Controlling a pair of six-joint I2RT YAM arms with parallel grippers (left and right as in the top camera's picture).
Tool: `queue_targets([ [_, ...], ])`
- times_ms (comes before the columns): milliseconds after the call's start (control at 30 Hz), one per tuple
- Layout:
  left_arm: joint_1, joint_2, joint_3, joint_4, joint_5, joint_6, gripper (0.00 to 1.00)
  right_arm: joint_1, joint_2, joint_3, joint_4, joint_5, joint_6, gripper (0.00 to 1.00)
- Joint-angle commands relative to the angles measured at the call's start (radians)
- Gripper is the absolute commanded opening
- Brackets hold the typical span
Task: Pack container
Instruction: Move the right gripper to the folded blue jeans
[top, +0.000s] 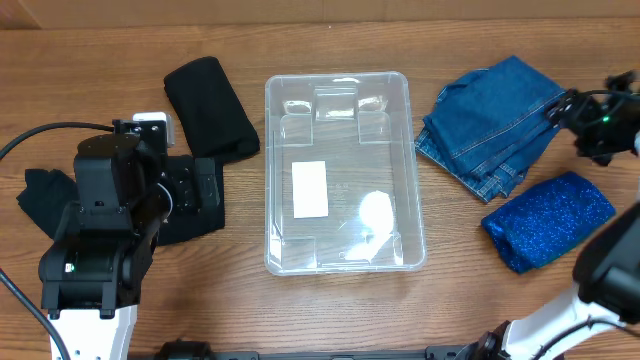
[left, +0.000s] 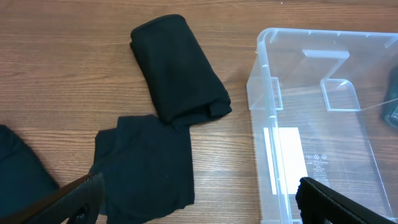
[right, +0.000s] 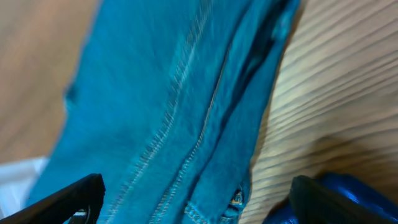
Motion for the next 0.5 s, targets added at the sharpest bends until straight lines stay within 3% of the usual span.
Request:
queue_targets([
  [0, -0.006, 0.001, 0.025, 0.001, 0.011, 0.027, 1.0, 0.002, 0.053, 0.013, 0.007, -0.046, -0.061, 0.99],
  [467, -0.006, 0.018, 0.025, -0.029, 0.011, 0.027, 1.0, 0.0, 0.211, 0.011, 0.048, -0.019, -0.082, 1.0],
])
